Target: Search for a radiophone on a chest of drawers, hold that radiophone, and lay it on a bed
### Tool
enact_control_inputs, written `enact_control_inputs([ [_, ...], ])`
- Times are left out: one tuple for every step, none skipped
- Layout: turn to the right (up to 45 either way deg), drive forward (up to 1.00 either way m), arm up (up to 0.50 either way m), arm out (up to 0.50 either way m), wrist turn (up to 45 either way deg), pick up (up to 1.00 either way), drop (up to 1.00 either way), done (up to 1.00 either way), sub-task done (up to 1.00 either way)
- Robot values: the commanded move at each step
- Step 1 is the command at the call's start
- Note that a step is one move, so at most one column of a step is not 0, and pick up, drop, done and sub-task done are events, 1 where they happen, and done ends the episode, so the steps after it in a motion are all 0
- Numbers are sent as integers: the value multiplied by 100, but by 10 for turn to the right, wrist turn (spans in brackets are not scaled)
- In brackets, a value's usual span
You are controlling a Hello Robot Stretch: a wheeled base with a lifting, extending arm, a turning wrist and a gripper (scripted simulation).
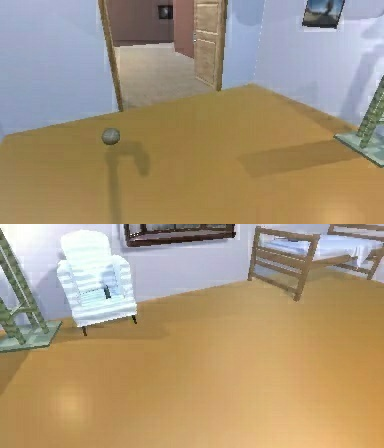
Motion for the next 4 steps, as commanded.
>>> enact_control_inputs([
  [-30,0,0,0,0,0,0,0,0],
  [0,100,0,0,0,0,0,0,0],
  [0,100,0,0,0,0,0,0,0],
  [0,15,0,0,0,0,0,0,0],
])
